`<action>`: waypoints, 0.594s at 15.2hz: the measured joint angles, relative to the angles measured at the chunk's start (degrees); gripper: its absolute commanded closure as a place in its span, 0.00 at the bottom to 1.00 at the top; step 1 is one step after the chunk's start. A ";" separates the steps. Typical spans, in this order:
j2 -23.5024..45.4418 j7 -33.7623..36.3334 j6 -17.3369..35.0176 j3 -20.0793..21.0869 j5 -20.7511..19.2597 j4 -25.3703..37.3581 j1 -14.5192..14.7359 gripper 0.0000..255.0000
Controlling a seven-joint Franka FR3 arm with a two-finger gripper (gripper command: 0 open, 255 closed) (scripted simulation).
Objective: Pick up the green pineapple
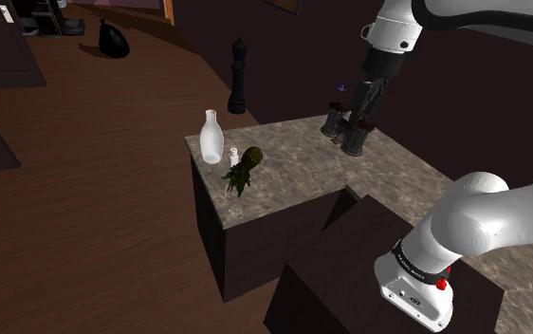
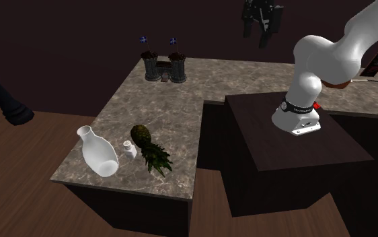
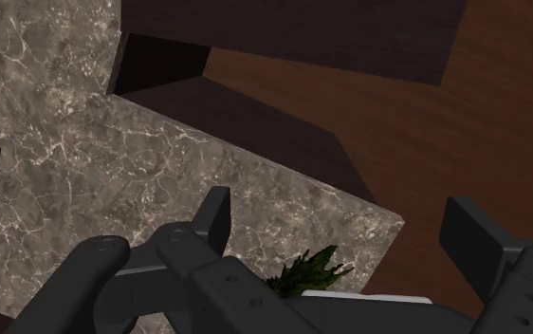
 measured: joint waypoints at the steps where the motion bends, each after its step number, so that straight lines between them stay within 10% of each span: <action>1: 0.00 0.00 0.00 0.00 0.00 0.00 0.00 0.00; 9: 11.14 13.34 11.93 6.64 3.19 -0.97 -2.21 0.00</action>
